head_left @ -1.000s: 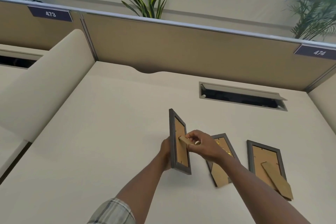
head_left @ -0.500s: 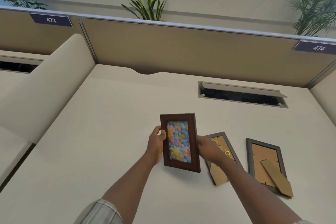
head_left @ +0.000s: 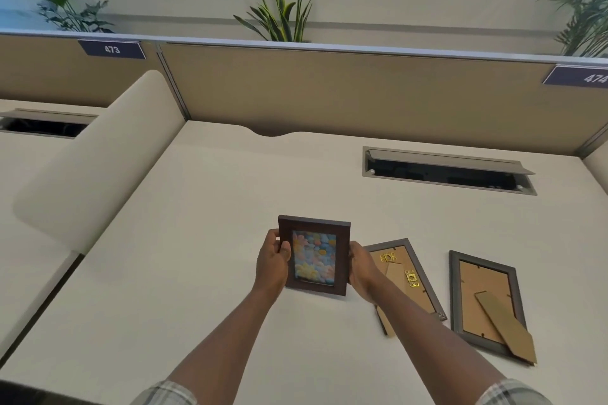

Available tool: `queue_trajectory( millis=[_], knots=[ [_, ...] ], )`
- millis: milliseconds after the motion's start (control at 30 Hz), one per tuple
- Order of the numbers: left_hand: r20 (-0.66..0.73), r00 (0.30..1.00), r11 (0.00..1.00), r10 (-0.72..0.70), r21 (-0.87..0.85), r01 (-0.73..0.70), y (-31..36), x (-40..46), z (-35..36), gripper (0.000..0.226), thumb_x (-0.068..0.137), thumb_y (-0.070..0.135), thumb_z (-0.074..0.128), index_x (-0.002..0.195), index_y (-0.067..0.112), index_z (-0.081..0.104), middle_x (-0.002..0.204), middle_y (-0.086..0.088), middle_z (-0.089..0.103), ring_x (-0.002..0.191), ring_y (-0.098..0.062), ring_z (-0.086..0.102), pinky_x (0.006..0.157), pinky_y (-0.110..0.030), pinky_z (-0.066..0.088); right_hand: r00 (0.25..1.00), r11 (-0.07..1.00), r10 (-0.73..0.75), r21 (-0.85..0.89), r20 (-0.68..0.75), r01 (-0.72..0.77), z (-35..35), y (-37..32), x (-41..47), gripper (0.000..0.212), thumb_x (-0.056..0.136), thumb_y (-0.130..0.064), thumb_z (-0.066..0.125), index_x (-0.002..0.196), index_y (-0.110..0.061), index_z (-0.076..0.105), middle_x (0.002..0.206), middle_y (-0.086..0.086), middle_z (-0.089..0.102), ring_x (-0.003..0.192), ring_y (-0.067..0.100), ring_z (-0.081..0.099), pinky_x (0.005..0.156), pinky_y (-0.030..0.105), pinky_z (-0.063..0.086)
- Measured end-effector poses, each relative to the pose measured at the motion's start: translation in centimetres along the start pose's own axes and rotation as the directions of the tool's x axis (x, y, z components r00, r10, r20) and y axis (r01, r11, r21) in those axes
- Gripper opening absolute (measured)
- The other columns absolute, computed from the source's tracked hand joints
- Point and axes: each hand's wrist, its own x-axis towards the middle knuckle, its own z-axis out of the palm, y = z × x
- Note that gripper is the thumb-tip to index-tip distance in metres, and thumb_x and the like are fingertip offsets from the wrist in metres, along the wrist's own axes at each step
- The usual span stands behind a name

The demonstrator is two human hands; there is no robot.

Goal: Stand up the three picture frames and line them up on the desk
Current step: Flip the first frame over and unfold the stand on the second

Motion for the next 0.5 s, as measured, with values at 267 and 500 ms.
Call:
queue_trajectory(
  millis=[267,500],
  knots=[
    [-0.36,0.845,0.86,0.396,0.468,-0.204,0.2,-3.0,0.9,0.01,0.091,0.019,0.052,0.1,0.021,0.047,0.096,0.002,0.054,0.091,-0.021,0.053,0.077,-0.03,0.04,0.996,0.955,-0.076,-0.29,-0.049,0.058,-2.8,0.3,0.2,0.037,0.099,-0.036,0.036,0.108,-0.012,0.064,0.102,0.01,0.071,0.091,0.02,0.067,0.075,0.032,0.051],
    [0.279,0.454,0.234,0.846,0.57,-0.788,3.8,-6.9,10.9,0.01,0.079,0.009,0.057,0.085,0.013,0.05,0.078,-0.008,0.057,0.074,-0.025,0.049,0.069,-0.034,0.04,0.915,0.693,-0.354,-0.712,-0.193,0.118,-10.2,-0.1,-1.7,0.016,0.086,-0.014,0.048,0.087,-0.02,0.063,0.09,-0.001,0.068,0.083,0.019,0.061,0.067,0.029,0.042]
  ],
)
